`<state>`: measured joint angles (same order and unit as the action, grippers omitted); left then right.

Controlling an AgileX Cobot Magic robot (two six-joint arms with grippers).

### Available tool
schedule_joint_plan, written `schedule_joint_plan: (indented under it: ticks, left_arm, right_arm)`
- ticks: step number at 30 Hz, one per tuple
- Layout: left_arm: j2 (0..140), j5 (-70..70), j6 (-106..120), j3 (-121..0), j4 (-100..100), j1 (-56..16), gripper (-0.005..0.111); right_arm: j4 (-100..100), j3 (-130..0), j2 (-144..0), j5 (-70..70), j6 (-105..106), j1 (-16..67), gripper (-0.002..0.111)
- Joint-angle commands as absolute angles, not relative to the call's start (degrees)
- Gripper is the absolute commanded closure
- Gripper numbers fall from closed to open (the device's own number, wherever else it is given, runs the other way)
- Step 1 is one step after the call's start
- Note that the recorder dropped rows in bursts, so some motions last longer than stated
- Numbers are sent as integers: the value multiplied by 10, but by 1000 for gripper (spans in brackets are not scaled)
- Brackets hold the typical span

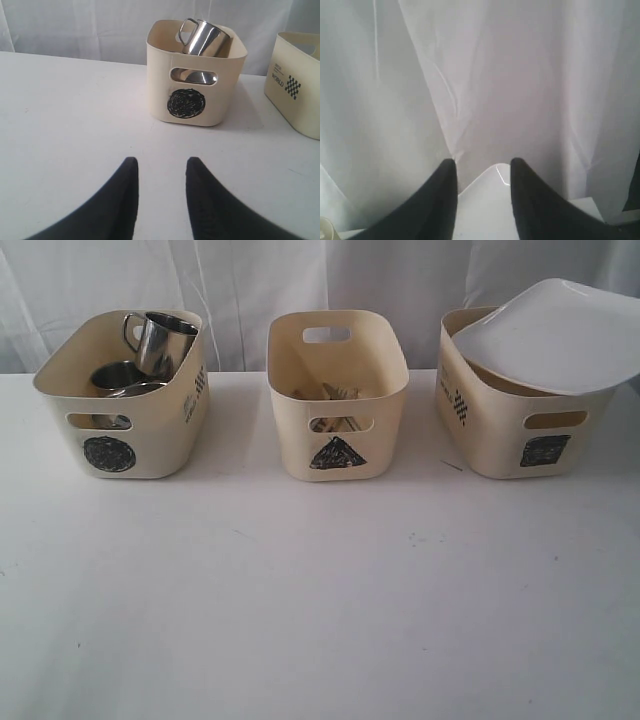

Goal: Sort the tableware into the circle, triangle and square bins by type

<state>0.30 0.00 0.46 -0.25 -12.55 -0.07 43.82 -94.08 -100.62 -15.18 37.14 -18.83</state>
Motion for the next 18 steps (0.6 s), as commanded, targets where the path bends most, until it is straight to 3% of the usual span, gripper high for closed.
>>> schedule_joint_plan:
  ticks: [1, 18]
  left_arm:
    - [0, 0, 0, 0, -128, -1, 69]
    - [0, 0, 0, 0, -128, -1, 69]
  right_arm:
    - [439, -941, -979, -176, 374, -187, 74]
    - [439, -820, -782, -221, 374, -187, 76]
